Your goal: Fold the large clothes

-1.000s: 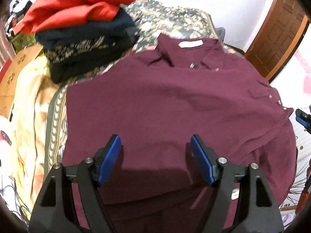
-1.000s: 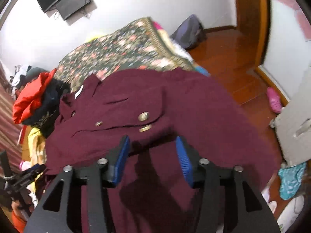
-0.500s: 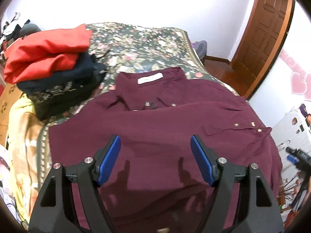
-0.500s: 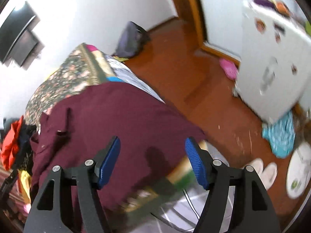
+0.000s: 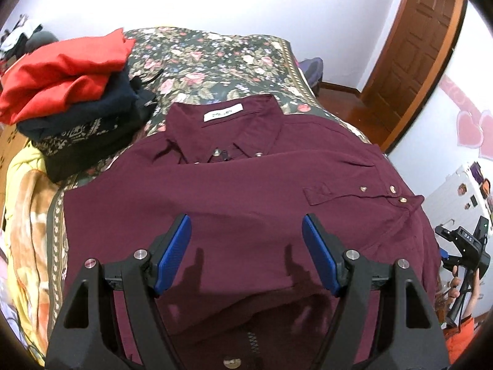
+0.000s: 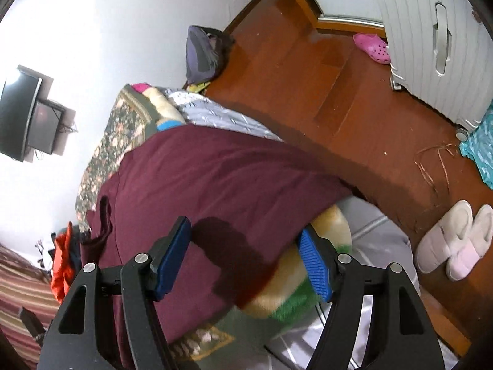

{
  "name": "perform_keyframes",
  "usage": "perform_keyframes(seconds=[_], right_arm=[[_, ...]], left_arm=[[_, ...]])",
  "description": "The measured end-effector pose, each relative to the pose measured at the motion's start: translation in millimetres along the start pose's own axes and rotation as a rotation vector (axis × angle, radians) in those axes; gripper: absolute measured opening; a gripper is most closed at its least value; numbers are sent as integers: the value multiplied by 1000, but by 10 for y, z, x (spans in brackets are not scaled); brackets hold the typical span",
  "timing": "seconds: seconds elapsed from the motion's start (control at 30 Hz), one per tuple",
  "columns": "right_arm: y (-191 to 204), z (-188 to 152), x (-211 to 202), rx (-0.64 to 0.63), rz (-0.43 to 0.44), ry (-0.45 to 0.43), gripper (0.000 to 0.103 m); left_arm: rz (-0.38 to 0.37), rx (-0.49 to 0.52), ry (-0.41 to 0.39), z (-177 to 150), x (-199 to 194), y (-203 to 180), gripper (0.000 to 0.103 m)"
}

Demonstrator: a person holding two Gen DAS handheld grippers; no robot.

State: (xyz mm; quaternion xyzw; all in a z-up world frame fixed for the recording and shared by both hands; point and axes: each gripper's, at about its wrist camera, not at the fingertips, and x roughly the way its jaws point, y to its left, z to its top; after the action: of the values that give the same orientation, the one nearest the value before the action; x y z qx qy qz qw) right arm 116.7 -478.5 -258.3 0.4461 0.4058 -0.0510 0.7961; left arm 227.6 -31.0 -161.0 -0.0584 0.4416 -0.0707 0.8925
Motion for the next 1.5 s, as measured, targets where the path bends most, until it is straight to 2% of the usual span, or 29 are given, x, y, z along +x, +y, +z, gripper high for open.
perform_keyframes(seconds=[0.13, 0.23, 0.3, 0.33, 0.4, 0.53, 0.73, 0.87, 0.97, 1.1, 1.2, 1.33, 1.4, 1.5], right_arm=[[-50, 126, 116, 20, -19, -13, 49], [-126, 226, 240, 70, -66, -10, 39], [-124, 284, 286, 90, -90, -1, 26], [-86, 305, 286, 83, -99, -1, 24], [41, 337, 228, 40, -134, -19, 13], [469, 382, -71, -117, -150, -111, 7], [1430, 211, -654, -368, -33, -240, 7], [2090, -70, -835, -551, 68, -268, 7], [2449, -364, -850, -671, 143, -231, 7], [2698, -815, -599, -796, 183, -114, 7], [2707, -1125, -168, -858, 158, 10, 7], [2588, -1429, 257, -865, 104, 162, 7], [2506, -1495, 359, -858, 82, 196, 8], [2477, -1511, 264, -883, 71, 193, 10]], left_arm=[[5, -38, 6, -30, 6, 118, 73], [-9, -61, 1, -57, -36, 190, 73], [-17, -73, -11, -71, -88, 244, 73], [-14, -75, -17, -76, -111, 268, 73], [0, -76, -32, -90, -168, 331, 73], [-1, -91, -47, -121, -243, 465, 73], [-8, -99, -62, -190, -317, 627, 73], [-14, -99, -76, -239, -373, 701, 73], [-17, -106, -85, -280, -419, 760, 73], [-14, -116, -90, -324, -452, 826, 73], [-14, -123, -80, -348, -444, 853, 73], [-10, -121, -64, -383, -411, 846, 73], [-7, -116, -56, -389, -389, 822, 73], [-5, -110, -45, -388, -355, 776, 73]])
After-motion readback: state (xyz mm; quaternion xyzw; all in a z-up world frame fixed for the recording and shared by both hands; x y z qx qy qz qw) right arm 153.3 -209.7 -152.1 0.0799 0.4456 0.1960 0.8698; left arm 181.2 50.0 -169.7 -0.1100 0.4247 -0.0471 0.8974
